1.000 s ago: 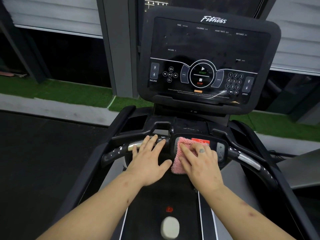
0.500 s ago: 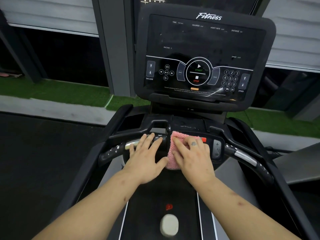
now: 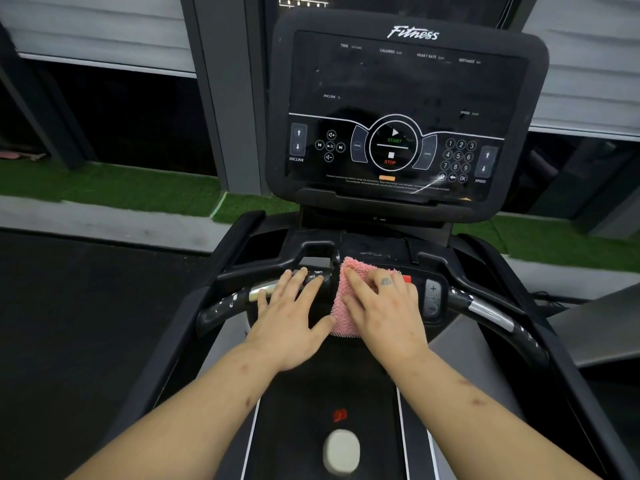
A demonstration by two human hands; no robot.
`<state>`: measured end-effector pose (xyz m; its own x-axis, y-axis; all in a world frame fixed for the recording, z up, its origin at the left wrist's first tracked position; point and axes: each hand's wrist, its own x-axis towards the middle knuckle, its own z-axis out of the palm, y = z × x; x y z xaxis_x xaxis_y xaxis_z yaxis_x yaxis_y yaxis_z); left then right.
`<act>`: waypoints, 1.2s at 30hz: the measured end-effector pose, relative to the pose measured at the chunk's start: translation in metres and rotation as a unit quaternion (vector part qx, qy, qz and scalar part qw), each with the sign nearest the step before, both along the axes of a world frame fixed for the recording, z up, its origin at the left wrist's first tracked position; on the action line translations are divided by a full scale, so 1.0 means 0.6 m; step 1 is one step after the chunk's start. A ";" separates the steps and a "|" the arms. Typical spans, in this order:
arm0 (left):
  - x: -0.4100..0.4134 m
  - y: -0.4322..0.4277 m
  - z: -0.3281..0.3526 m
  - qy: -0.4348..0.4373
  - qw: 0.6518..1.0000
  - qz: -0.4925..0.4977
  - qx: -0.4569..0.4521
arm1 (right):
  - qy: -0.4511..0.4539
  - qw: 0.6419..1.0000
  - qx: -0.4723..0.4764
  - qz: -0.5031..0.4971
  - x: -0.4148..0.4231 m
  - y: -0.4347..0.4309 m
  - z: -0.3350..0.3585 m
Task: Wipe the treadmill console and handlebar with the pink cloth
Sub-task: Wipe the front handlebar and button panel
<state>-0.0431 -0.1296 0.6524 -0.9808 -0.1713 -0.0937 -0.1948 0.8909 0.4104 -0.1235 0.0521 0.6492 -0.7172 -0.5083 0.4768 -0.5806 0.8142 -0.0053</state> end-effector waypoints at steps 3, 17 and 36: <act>0.000 0.000 0.001 0.002 1.000 -0.001 0.000 | -0.001 1.000 -0.004 -0.009 0.000 0.017 -0.008; 0.000 0.002 0.000 0.007 1.000 0.002 -0.003 | 0.003 1.000 0.019 -0.001 -0.008 0.006 0.005; -0.001 0.002 0.005 0.002 1.000 0.002 0.004 | 0.001 0.999 0.023 0.024 -0.011 0.006 0.008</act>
<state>-0.0437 -0.1282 0.6552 -0.9805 -0.1748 -0.0902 -0.1966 0.8867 0.4186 -0.1300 0.0558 0.6539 -0.6900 -0.5637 0.4540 -0.6192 0.7845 0.0330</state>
